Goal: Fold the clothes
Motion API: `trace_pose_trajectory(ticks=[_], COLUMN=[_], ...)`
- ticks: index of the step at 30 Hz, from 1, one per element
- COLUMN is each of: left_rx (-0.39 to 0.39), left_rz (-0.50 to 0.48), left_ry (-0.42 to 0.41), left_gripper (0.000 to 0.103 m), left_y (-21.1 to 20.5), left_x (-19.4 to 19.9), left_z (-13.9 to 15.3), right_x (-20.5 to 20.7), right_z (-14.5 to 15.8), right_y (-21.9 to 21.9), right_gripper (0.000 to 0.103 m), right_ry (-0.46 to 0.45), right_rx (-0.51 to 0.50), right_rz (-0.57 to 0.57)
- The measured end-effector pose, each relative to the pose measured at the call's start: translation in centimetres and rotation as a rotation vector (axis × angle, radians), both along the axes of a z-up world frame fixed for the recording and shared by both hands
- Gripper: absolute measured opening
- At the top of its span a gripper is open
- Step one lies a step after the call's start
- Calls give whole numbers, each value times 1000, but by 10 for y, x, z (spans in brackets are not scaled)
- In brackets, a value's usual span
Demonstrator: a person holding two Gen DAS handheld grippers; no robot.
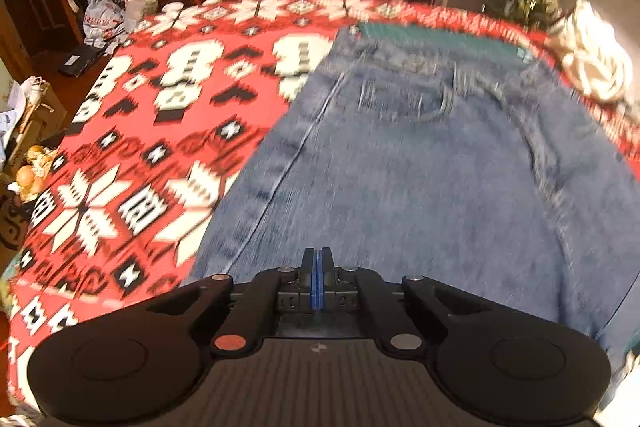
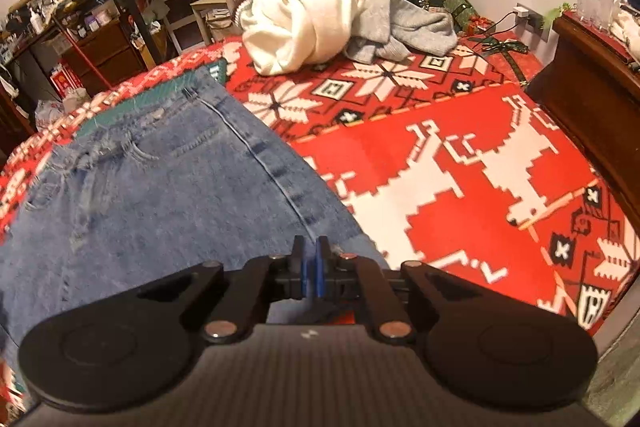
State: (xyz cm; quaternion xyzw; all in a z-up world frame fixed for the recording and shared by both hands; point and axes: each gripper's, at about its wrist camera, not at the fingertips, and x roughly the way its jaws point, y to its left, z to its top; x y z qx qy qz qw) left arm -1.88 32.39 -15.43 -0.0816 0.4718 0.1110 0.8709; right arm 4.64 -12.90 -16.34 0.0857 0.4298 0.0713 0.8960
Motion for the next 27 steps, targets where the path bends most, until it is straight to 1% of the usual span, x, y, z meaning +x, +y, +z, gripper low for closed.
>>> trace_pose_trajectory(ticks=[4,5,6,8,13,16,19,21,24,27], left_rx=[-73,-91,-109,-135,-172,-211,-245,-251,-247,-257], left_rz=[32,40,43,45,66,90,102,106,106,102], left_ry=[-51,-64,-73,-87,-93,-75,-88,-89,-89,-87], left_gripper=[1,1,1,1,1,1,1,1,1,1], left_y=[6,7,8,7,9,13,18,21,24,28], left_x=[18,22,27,37,56,63,60,56,50,43], left_z=[3,3,4,4,-2,-12,-15,-15,-14,-15], right_x=[20,27,34,47,83,103,118,119,114,99], right_z=[3,3,3,1,-6,-15,-27,-30,-31,-30], right_y=[11,13,16,19,22,29,34,33,25,10], right_gripper=[6,6,9,9,9,9,9,5,4,4], right_ry=[5,6,5,-2,9,26,50,55,72,103], right_rx=[39,38,33,39,130,142,157,163,178,186], right_rz=[10,4,-9,-30,-63,-79,-88,-95,-108,-125])
